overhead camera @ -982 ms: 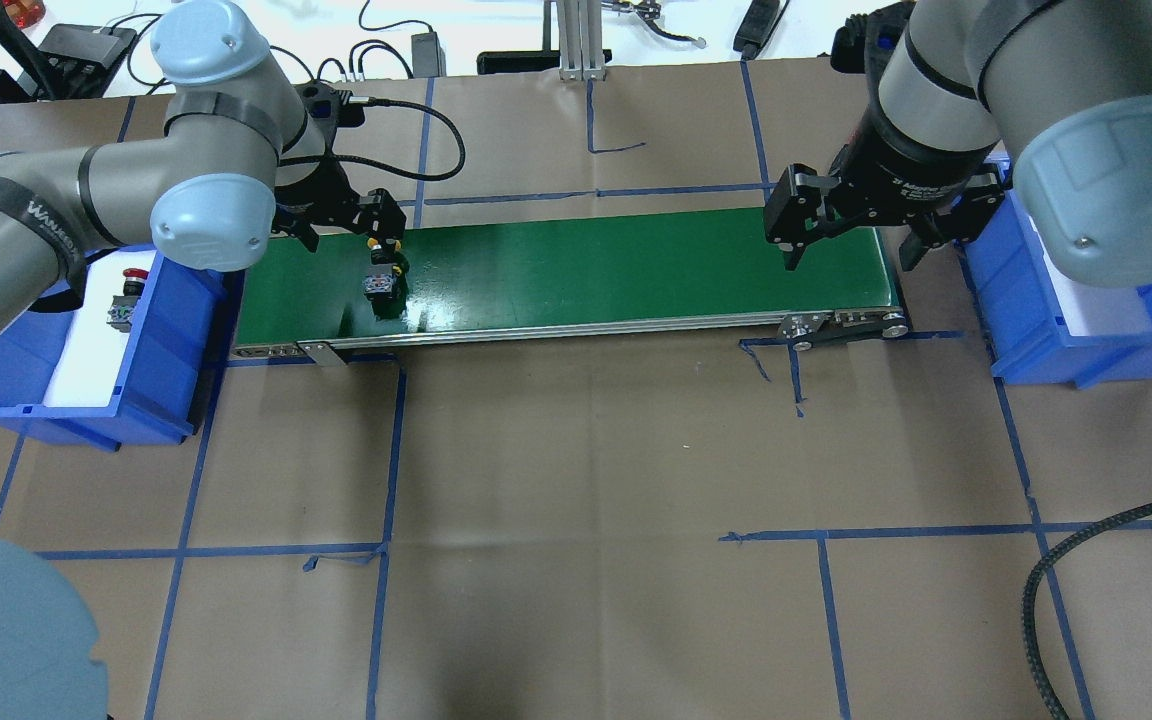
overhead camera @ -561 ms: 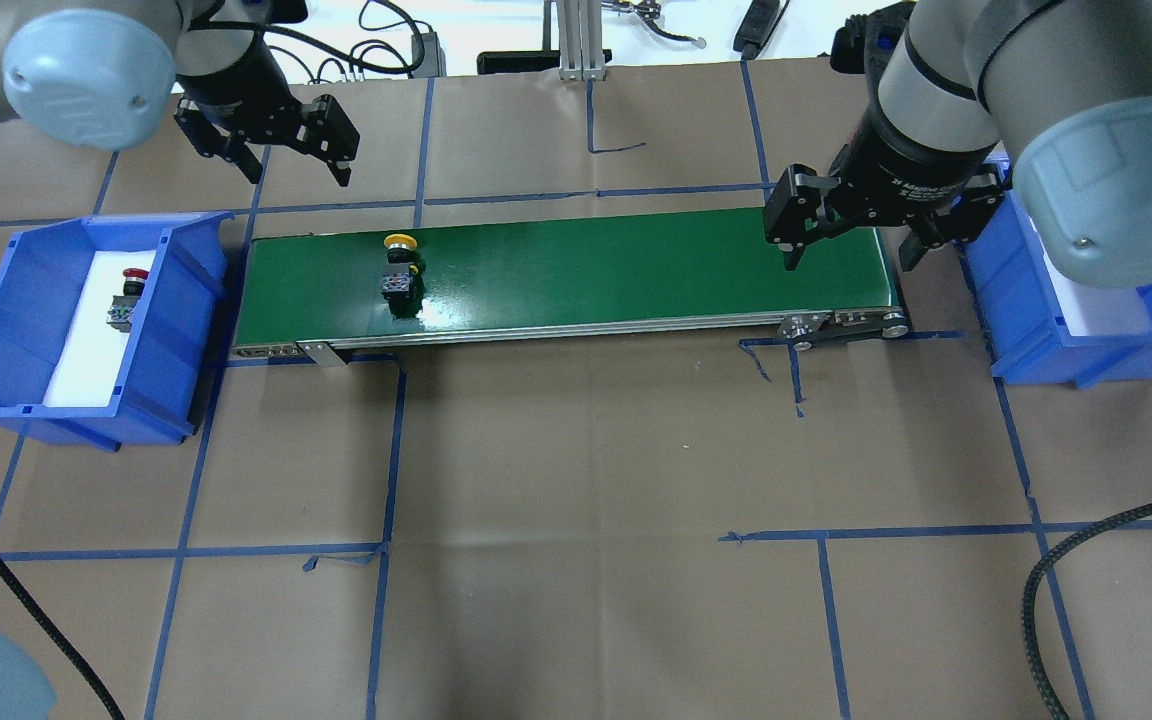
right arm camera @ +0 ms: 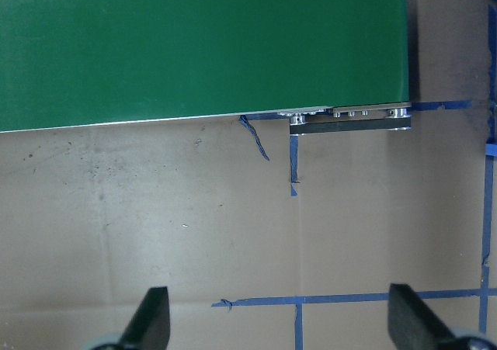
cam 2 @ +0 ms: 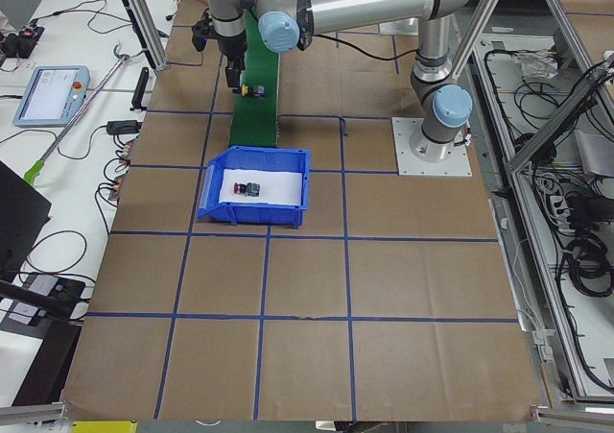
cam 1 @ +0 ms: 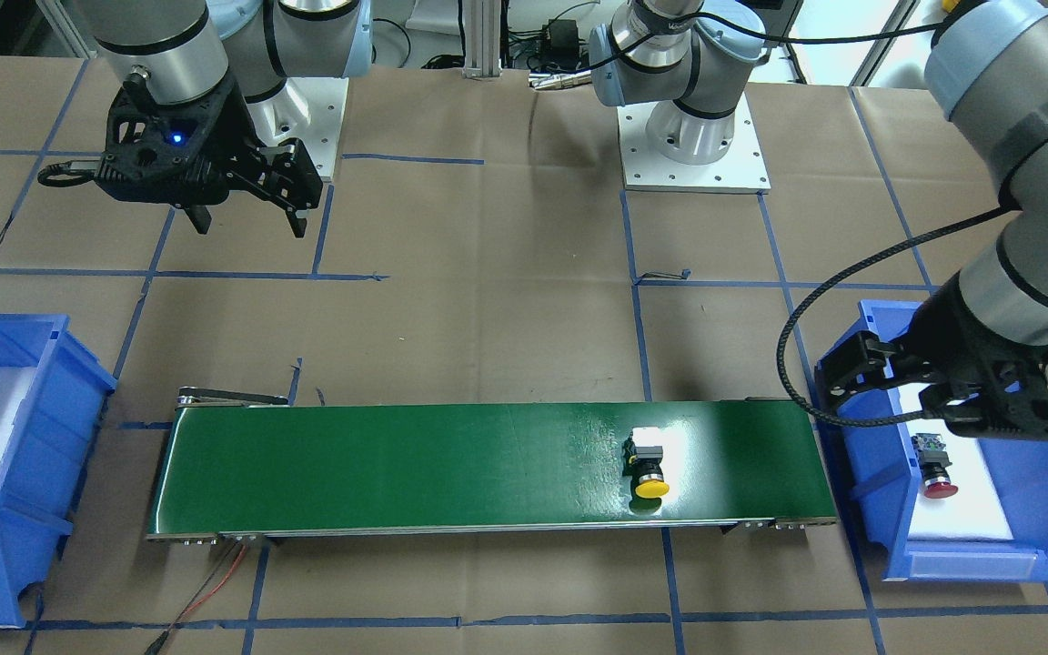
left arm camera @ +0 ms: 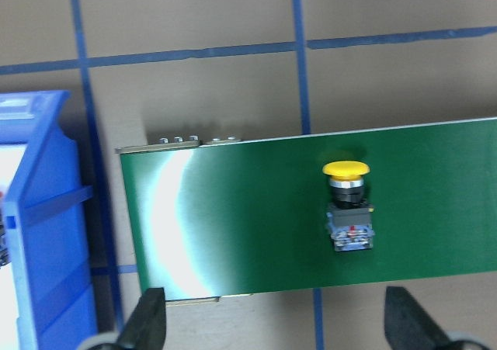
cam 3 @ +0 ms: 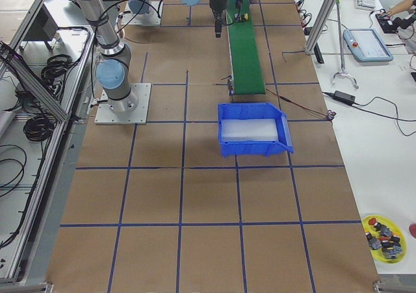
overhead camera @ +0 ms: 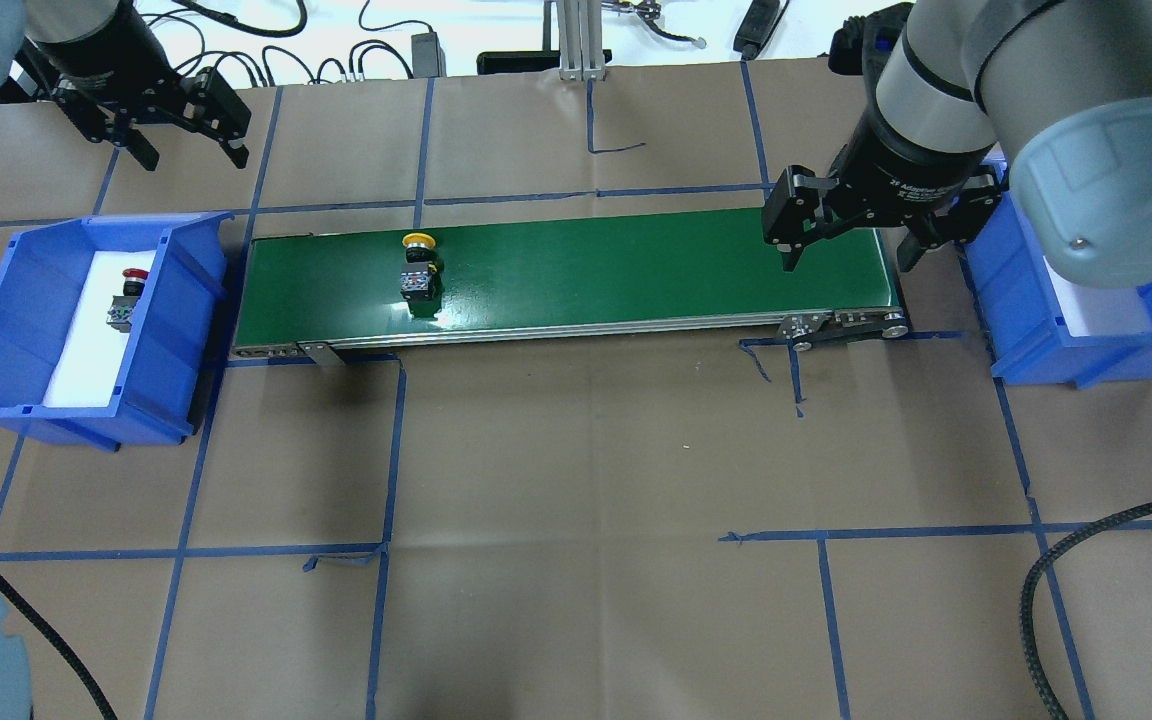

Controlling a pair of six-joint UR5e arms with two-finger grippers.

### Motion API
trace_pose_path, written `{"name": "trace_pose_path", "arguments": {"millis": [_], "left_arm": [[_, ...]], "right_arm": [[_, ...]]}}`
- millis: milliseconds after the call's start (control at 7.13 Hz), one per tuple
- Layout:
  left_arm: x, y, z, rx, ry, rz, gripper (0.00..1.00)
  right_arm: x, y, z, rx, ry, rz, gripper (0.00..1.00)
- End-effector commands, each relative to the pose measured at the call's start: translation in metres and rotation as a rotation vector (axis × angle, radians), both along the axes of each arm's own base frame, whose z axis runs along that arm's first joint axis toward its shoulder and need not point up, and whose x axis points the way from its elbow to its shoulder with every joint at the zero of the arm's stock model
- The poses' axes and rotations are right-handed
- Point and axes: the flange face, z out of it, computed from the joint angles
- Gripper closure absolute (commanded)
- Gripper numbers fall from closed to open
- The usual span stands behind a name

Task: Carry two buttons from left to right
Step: 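Move the left gripper back into the bin and grasp the red button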

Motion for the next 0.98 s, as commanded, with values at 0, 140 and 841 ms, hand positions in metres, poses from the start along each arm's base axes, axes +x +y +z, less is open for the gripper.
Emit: {"name": "trace_pose_path", "arguments": {"millis": [0,140,841], "left_arm": [[0.095,0.011,-0.007,0.016,0.005,-0.091,0.0],[0.145,0.023,-0.012,0.021,0.01,-0.099,0.0],[0.188,0.032,-0.091,-0.019,-0.013,-0.073,0.0]], "right_arm": [[0.0,0.0,0.0,-0.002,0.0,-0.001,0.0],[0.0,0.0,0.0,-0.003,0.0,0.001,0.0],[0.0,-0.001,-0.001,-0.005,0.0,0.001,0.0]]}}
